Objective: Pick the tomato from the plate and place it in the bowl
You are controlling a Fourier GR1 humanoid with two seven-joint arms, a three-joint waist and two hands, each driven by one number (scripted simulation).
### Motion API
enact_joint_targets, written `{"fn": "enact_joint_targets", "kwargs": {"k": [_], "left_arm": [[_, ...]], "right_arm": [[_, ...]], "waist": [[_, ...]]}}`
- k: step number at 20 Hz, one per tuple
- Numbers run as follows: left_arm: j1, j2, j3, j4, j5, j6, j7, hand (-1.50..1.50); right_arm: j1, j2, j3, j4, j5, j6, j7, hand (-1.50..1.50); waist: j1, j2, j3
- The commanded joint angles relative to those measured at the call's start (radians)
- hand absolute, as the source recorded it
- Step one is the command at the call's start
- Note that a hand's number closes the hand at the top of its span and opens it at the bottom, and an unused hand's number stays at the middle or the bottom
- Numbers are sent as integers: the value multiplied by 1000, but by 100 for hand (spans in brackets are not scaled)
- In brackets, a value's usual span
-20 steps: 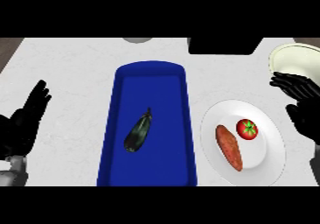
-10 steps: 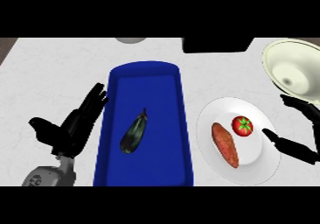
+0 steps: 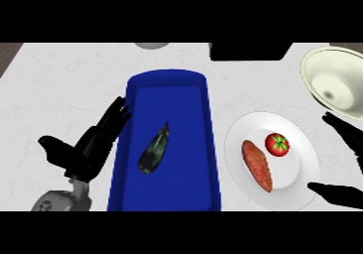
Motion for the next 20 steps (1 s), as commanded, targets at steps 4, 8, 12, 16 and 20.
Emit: {"fn": "enact_joint_targets", "kwargs": {"k": [4, 8, 12, 16, 20], "left_arm": [[-32, -11, -13, 14, -18, -6, 4, 0], [20, -7, -21, 48, -9, -66, -59, 0], [-19, -20, 12, 54, -8, -41, -22, 0], [14, -44, -26, -33, -39, -7, 11, 0], [-70, -44, 30, 43, -24, -24, 29, 0]], "right_arm": [[-118, -52, 115, -184, 117, 256, 546, -150], [-280, 20, 159, -181, 56, 419, 773, -150], [-379, 91, 153, -107, 5, 524, 885, -150], [-417, 152, 177, 0, 45, 561, 958, -150], [-414, 183, 183, 41, 74, 593, 951, -150]], "waist": [[29, 6, 1], [41, 8, 3], [26, 7, 5], [27, 5, 6], [17, 6, 6]]}}
